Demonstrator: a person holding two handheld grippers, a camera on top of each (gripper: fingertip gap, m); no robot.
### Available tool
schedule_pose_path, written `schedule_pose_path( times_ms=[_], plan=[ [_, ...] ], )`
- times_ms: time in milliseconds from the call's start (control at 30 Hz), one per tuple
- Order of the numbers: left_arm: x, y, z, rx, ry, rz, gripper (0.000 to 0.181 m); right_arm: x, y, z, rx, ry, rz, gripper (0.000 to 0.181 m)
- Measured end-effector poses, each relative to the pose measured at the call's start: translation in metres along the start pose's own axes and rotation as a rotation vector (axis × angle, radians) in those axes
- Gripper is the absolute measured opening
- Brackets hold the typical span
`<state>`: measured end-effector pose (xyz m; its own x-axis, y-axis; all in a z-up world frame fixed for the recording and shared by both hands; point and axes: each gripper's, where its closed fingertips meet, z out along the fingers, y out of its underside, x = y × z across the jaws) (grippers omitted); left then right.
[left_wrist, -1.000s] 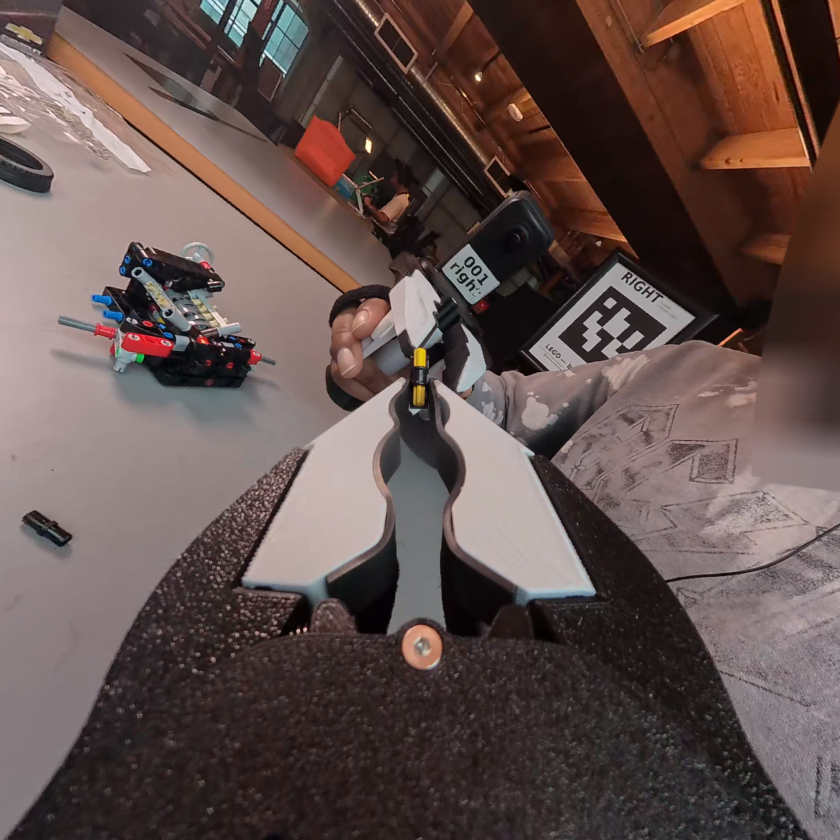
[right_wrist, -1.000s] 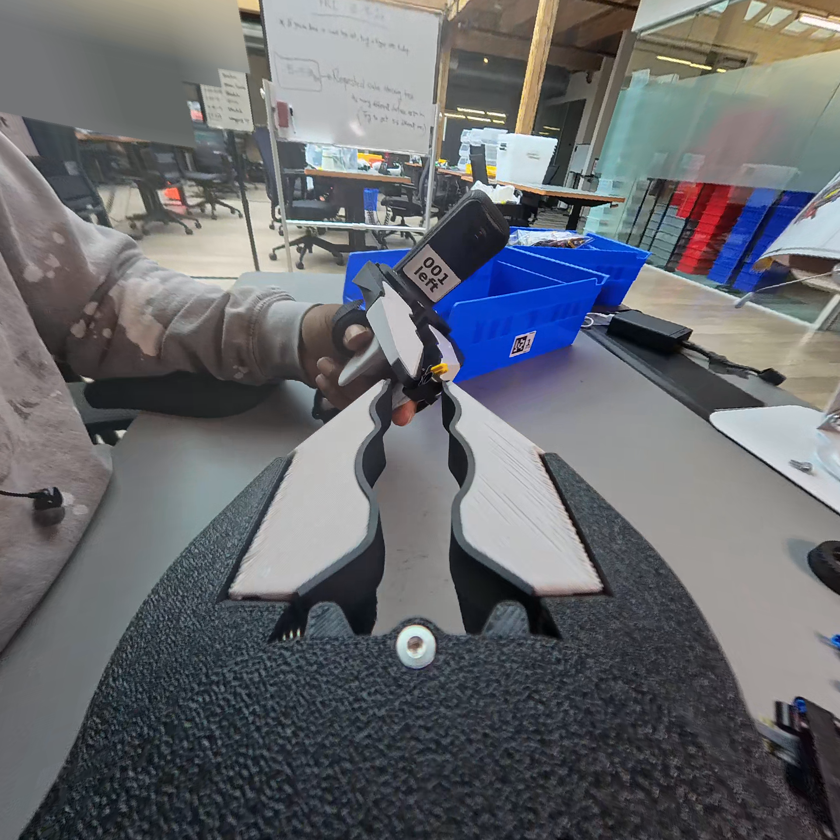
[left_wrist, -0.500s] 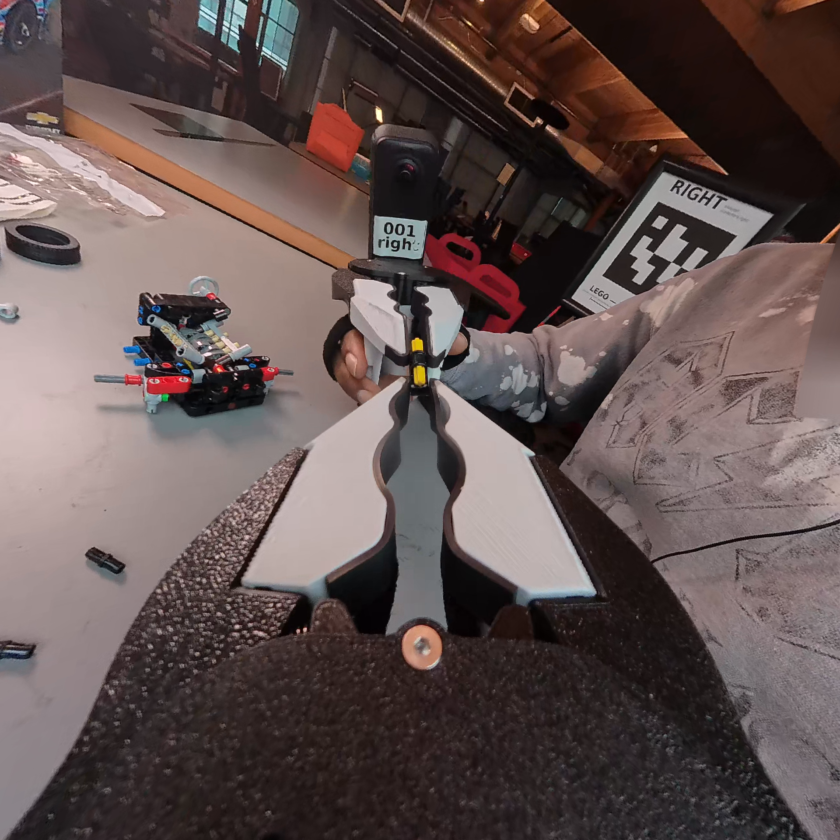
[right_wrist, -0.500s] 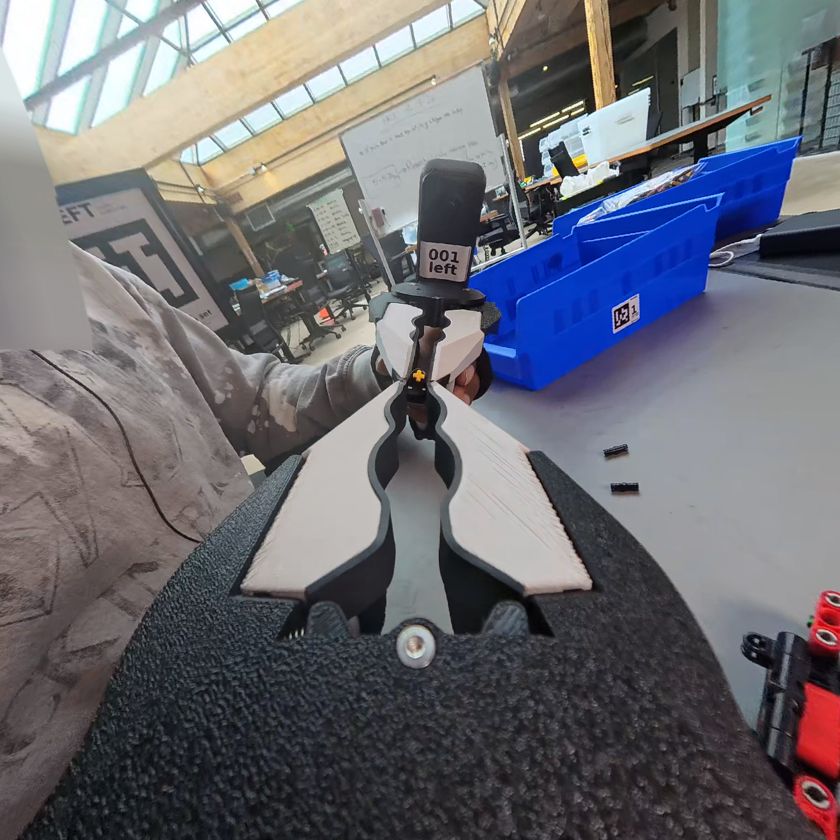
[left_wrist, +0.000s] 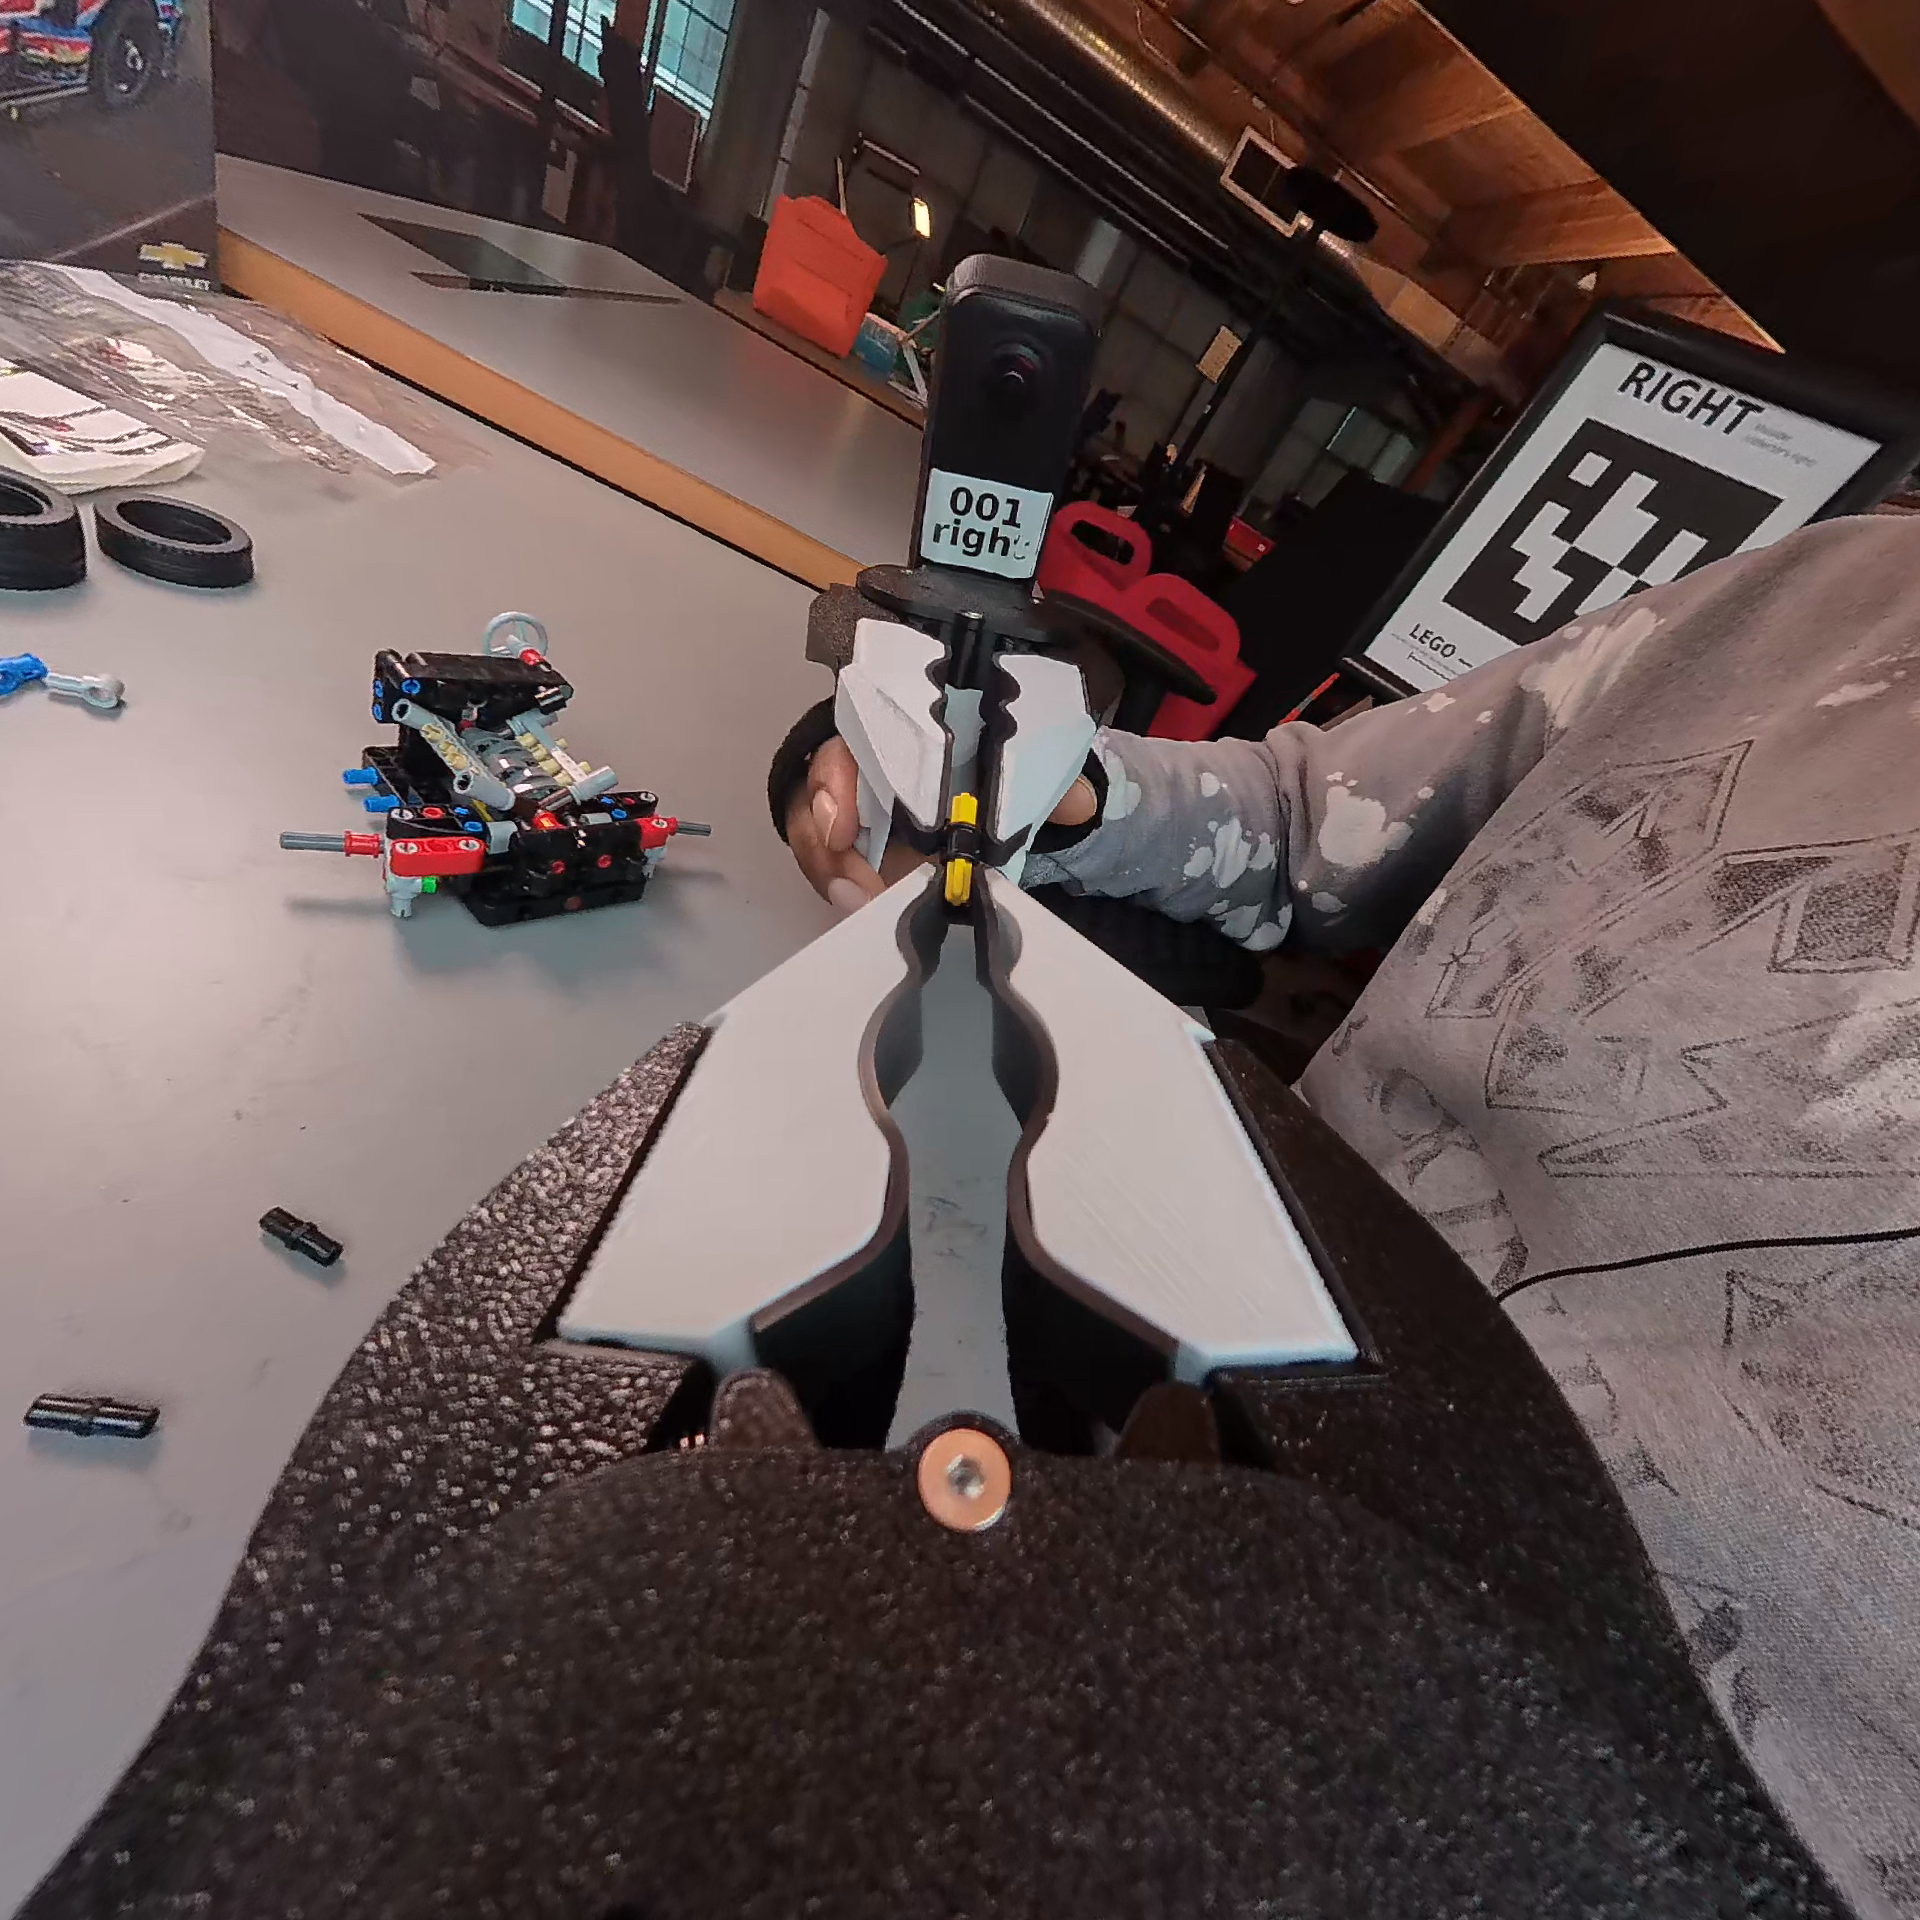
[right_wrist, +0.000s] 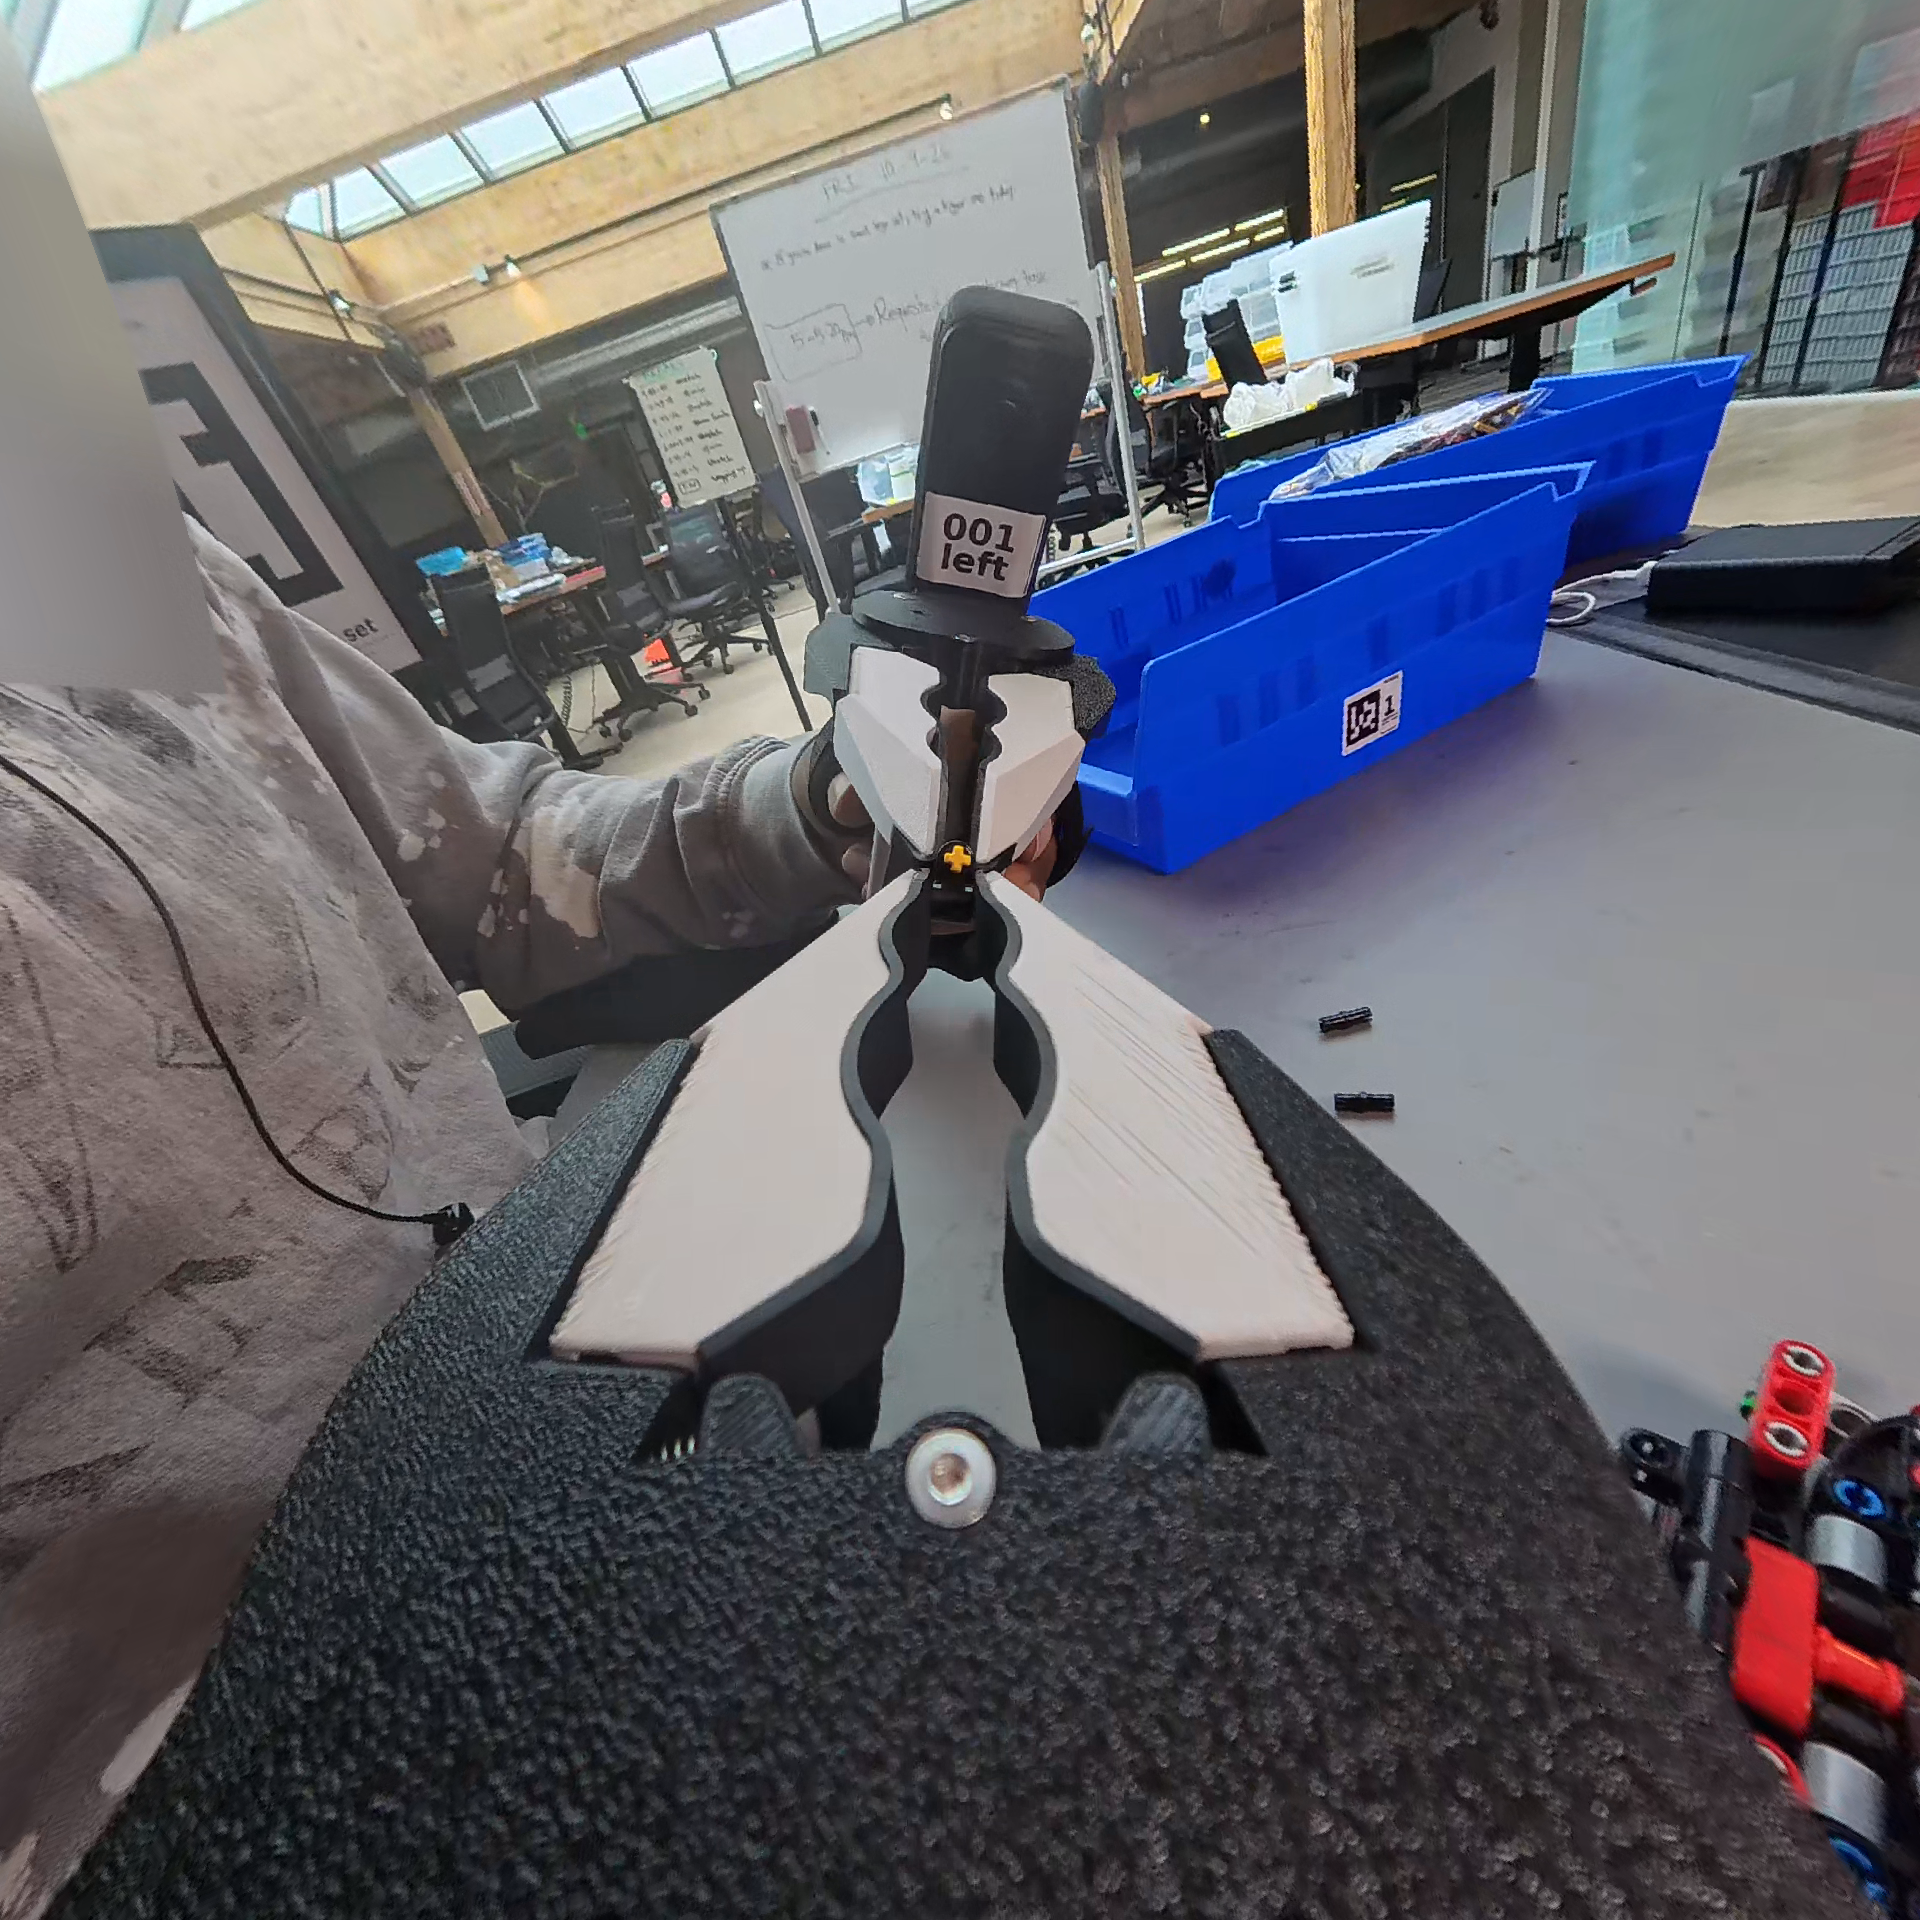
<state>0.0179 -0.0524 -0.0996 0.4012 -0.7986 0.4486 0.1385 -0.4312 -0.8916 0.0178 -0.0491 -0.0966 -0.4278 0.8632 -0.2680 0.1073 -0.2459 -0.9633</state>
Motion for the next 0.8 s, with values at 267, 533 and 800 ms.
schedule_pose_path(
  times_ms=[267,533,800],
  plan=[
    [0.005,0.004,0.003,-0.051,-0.024,0.079,0.004,-0.005,0.011,0.005,-0.068,-0.01,-0.056,0.008],
    [0.008,0.001,0.0,-0.065,-0.038,0.105,0.003,-0.007,0.0,0.002,-0.017,-0.055,-0.006,0.007],
    [-0.024,0.009,-0.014,-0.075,-0.153,0.079,0.004,0.022,-0.048,-0.051,0.154,0.1,-0.046,0.007]
  ],
)
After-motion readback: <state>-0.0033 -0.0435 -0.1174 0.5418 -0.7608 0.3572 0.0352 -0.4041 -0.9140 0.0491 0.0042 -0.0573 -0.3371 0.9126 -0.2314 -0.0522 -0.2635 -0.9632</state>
